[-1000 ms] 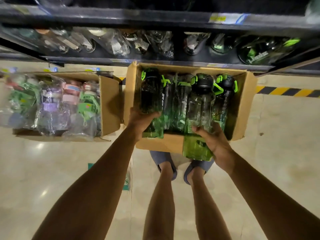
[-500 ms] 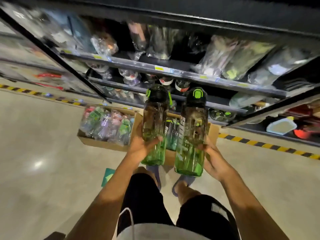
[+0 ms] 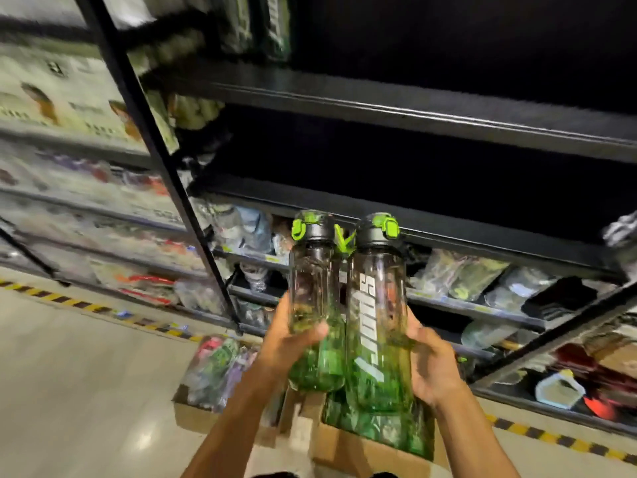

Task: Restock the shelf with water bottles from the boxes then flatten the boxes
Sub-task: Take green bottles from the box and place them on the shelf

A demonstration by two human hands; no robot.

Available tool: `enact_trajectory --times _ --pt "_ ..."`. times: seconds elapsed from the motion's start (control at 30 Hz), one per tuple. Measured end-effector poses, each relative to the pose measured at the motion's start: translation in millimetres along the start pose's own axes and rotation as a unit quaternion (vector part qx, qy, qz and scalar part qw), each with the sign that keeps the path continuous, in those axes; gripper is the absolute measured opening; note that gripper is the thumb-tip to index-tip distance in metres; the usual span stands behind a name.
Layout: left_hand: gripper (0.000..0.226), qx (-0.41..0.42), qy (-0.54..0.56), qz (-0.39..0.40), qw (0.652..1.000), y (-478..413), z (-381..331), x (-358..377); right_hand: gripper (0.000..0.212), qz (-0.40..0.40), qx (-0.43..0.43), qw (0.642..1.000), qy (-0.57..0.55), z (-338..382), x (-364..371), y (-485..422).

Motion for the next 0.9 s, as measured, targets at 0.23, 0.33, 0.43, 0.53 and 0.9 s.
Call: enact_trajectory --times 0.23,0.33,0.43,0.53,0.9 --pt "0.109 0.083 -0.055 -0.051 0.994 -9.5 -68.0 -97.8 0.110 -0.002 -0.057 0.996 0.073 -7.0 119.9 -51.5" --pt "0.099 0.099 -0.035 -0.056 0.993 -16.3 -87.8 -128.4 0.124 0.030 -0.084 0.995 0.036 0.5 145.5 -53.4" --pt "0.094 0.100 -0.017 -0.048 0.994 -23.1 -106.1 -142.1 0.099 0.069 -0.123 0.989 0.048 22.0 172.3 -51.2" --pt "0.068 0.088 0.004 -0.036 0.995 -35.6 -126.6 -151.6 0.098 0.087 -0.173 0.979 0.061 50.2 189.5 -47.0" --pt "0.110 0.228 0.001 0.007 0.974 -119.5 -244.8 -154.8 0.090 0.093 -0.257 0.959 0.074 156.1 229.0 -91.9"
Point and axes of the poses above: each hand's wrist, its own y-axis away from the middle knuckle, its own x-axis out of the palm, z = x × y, the point moved 7 cm from there along -y, towards the middle knuckle, and after that the axes turned 9 degrees about -y, right-handed, at the moved point
